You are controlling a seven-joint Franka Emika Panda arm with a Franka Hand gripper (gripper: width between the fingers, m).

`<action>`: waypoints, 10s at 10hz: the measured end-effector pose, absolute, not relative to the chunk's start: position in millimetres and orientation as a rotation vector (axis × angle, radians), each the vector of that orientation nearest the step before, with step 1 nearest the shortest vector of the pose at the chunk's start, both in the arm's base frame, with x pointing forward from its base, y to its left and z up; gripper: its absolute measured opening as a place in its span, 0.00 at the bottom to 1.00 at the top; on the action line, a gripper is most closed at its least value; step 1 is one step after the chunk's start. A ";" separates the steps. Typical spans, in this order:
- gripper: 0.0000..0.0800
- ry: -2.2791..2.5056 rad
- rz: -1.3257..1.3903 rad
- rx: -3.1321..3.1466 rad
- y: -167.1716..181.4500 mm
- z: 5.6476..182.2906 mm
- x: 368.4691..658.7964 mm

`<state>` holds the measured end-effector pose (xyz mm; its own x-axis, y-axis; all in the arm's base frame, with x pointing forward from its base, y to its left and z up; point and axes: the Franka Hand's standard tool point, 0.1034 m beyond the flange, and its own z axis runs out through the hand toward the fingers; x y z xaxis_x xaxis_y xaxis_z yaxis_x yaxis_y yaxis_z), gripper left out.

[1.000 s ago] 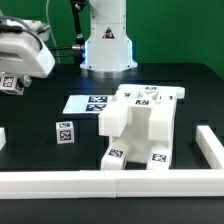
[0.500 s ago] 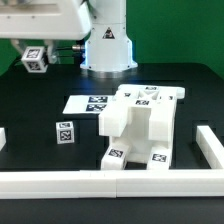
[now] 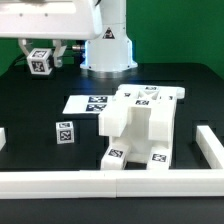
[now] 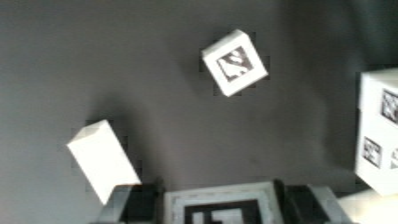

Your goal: Assemble chair

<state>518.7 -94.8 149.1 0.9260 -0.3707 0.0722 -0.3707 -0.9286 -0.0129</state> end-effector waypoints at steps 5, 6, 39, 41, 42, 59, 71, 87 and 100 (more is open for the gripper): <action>0.35 -0.531 0.264 3.101 -32.9 154.9 532.4; 0.35 -0.526 0.263 3.103 -31.1 154.4 532.3; 0.35 -0.369 0.513 3.053 61.7 107.4 580.2; 0.65 -0.369 0.512 3.053 61.7 107.2 580.2; 0.78 -0.369 0.512 3.053 61.7 107.2 580.2; 0.67 -0.496 0.090 3.084 70.4 120.5 590.6; 0.36 -1.749 0.048 2.713 68.5 121.6 593.3; 0.81 -0.400 0.112 3.161 68.8 113.8 587.2; 0.36 -1.876 0.035 2.640 75.0 112.3 585.2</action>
Offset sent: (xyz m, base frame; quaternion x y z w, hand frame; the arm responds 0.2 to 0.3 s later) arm -0.0138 -0.0128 0.0004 -0.0101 -0.0149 0.0686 0.9975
